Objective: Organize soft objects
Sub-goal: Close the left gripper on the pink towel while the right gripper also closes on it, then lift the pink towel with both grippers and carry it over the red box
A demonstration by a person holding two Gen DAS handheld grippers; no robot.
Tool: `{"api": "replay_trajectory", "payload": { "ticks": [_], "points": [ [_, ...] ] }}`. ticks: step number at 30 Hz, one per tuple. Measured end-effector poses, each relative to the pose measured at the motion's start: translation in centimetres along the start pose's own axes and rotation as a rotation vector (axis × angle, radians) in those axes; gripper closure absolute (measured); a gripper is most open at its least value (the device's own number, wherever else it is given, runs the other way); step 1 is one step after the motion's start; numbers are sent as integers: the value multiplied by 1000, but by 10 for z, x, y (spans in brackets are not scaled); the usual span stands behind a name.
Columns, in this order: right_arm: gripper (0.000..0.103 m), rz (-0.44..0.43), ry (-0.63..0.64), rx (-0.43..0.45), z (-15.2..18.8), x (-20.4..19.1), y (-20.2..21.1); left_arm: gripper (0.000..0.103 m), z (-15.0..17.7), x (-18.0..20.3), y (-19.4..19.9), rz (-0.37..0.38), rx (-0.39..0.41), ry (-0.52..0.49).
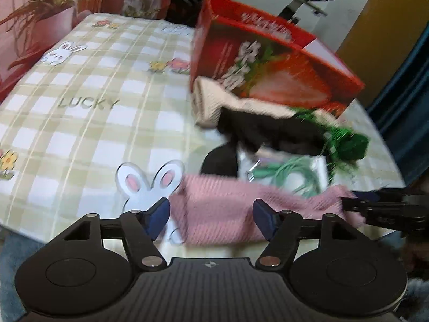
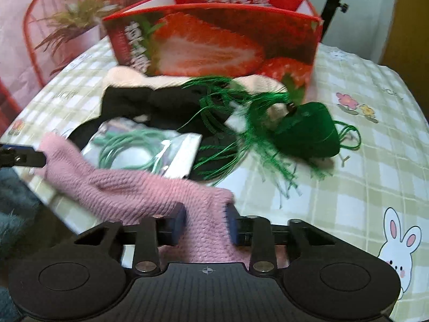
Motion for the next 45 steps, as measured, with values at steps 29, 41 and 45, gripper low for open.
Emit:
{"api": "replay_trajectory", "payload": {
  "ticks": [29, 41, 45],
  "points": [
    [56, -40, -72, -30, 14, 5, 5, 51, 13, -3, -26, -1, -88, 11],
    [89, -98, -59, 46, 5, 0, 21, 90, 9, 6, -10, 33, -12, -15],
    [89, -131, -97, 123, -9, 8, 42, 90, -3, 16, 7, 49, 54, -57]
  ]
}}
Point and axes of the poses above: each gripper's, at about its wrist camera, not at the fingertips, and y roughly against the way its jaws point, x to its right, z to its underside, the point moved 5 cm from there along -y, roughly the way its jaws point, and after that the axes turned 13 degrees about z, right-handed, at the moved point
